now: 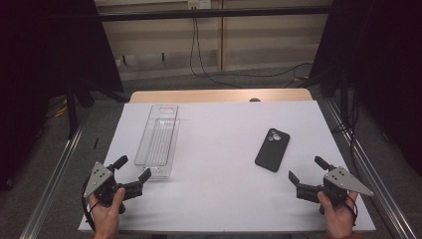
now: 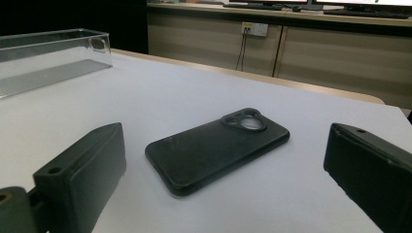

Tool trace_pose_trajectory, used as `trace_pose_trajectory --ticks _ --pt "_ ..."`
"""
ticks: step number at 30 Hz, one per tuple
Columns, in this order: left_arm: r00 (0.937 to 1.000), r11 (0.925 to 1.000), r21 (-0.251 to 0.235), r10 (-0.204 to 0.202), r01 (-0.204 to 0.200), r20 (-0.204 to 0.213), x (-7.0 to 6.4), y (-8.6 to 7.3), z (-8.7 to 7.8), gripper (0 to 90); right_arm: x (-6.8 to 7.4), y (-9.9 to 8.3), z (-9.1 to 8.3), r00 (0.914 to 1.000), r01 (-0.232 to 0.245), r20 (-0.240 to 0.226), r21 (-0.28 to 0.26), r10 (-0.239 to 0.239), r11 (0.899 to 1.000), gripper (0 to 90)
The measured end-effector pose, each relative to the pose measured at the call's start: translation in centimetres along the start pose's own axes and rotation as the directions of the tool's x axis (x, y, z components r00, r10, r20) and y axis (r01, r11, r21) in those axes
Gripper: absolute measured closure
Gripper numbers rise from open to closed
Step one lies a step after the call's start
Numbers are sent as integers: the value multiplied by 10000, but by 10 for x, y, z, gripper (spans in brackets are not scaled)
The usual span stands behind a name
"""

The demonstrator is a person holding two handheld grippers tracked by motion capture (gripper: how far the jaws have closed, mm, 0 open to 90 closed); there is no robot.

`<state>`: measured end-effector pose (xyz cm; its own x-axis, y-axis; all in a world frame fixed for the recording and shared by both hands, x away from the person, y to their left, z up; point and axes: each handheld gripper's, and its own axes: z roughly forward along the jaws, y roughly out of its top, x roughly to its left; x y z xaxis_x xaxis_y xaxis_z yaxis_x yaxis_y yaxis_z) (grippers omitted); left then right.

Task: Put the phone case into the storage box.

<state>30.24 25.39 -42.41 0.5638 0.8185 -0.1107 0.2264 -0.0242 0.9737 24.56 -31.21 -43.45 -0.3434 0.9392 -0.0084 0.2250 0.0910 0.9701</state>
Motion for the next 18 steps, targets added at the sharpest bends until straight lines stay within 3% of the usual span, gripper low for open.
trace_pose_trajectory --ticks 4,9,18 --pt "9999 9999 1 -141 141 78 1 0 1 38 0 -1 0 10000 -13 -21 8 13 10000 14" --pt "9999 10000 70 19 -20 129 0 0 0 33 1 -2 0 9997 -10 -226 121 13 9999 9" --pt "9993 9993 244 264 -271 275 -2 -1 -2 30 8 0 4 9953 70 -965 245 -46 9997 0"
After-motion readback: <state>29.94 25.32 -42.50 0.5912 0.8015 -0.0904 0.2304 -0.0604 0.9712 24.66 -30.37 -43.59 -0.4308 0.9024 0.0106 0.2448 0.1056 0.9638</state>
